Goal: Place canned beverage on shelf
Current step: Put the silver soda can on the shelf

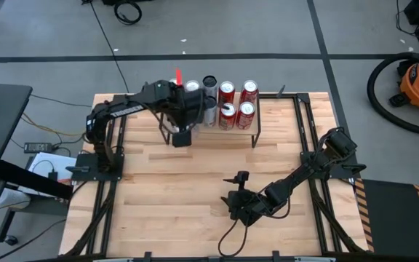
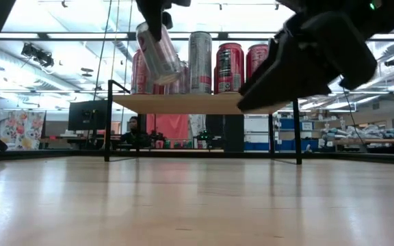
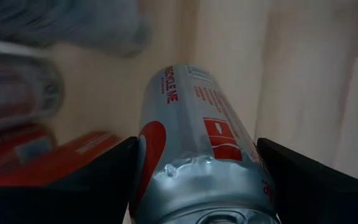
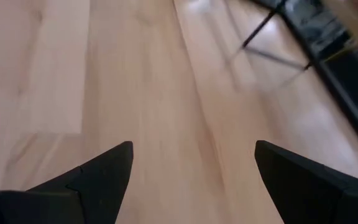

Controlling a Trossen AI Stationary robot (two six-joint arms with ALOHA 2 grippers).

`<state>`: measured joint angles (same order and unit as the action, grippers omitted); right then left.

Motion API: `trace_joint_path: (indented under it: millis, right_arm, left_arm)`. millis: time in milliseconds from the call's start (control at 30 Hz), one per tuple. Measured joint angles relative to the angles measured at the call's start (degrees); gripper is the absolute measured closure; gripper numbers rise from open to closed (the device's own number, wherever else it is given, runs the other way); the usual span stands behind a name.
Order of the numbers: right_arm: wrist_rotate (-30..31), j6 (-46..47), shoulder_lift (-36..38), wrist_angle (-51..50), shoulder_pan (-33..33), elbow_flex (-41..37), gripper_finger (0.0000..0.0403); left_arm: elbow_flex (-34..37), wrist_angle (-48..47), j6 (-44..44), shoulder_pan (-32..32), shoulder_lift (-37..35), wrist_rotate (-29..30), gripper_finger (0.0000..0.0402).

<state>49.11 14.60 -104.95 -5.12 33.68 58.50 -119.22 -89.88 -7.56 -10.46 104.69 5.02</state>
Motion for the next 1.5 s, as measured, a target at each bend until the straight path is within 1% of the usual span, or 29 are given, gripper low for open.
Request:
trace_joint_path:
  millis: [100, 267, 400, 467, 567, 700, 767, 867, 967, 1067, 1200, 1300, 1367, 1500]
  right_arm:
    - [0.15, -6.93, 0.28, 7.04, -1.72, 0.0, 0.0055]
    - [0.65, -20.36, 0.4, 23.44, -7.83, 0.0, 0.0055]
    - [-0.73, -26.07, 0.51, 37.57, -12.13, 0.1, 0.0055]
    - [0.15, -26.66, 0.51, 39.84, -13.93, 1.09, 0.0055]
    - [5.69, -26.65, -0.02, 39.86, -15.3, 3.91, 0.0055]
    - [12.61, -31.58, -1.86, 39.98, -14.63, 8.62, 0.0055]
    - [14.02, -32.36, -2.98, 39.97, -14.62, 11.0, 0.0055]
    - [14.86, -32.63, -7.1, 40.98, -14.85, 14.45, 0.0055]
    - [18.89, -36.61, -11.85, 44.49, -15.35, 17.92, 0.0055]
    - [16.94, -39.74, -14.93, 52.6, -15.54, 20.19, 0.0055]
    - [19.1, -47.56, -18.99, 64.57, -15.77, 21.14, 0.0055]
    - [18.19, -53.16, -20.68, 73.5, -15.71, 21.26, 0.0055]
    - [17.17, -55.27, -21.58, 76.85, -15.86, 21.29, 0.0055]
    - [16.97, -54.87, -21.55, 76.82, -16.83, 21.24, 0.0055]
  left_arm:
    - [0.0, -0.16, 0.01, 1.96, -0.03, 0.02, 0.0096]
    - [0.0, -0.18, 1.53, 5.2, -0.35, 0.26, 0.0095]
    - [0.0, -0.18, 1.88, 7.4, -0.55, 0.21, 0.0094]
    - [0.0, -0.14, 1.14, 8.15, -0.55, 0.04, 0.0094]
    - [0.0, -0.12, -1.81, 8.32, -0.57, 0.21, 0.0093]
    - [0.04, -0.14, -6.2, 7.63, -1.05, 0.31, 0.0093]
    - [0.0, -0.14, -7.5, 7.32, -1.74, 0.66, 0.0093]
    - [0.01, -0.15, -7.97, 6.8, -2.38, 1.88, 0.0093]
    - [0.02, -0.17, -7.24, 6.75, -3.07, 2.02, 0.0093]
    - [0.0, -0.2, -5.07, 7.13, -3.82, 1.87, 0.0093]
    - [0.02, -0.35, -2.23, 8.37, -3.99, 2.26, 0.0092]
    - [0.02, -0.26, -2.08, 9.73, -4.11, 2.28, 0.0092]
    - [0.02, -0.68, -2.11, 10.54, -4.09, 2.15, 0.0092]
    - [0.07, -0.43, -2.12, 11.45, -3.81, 2.04, 0.0092]
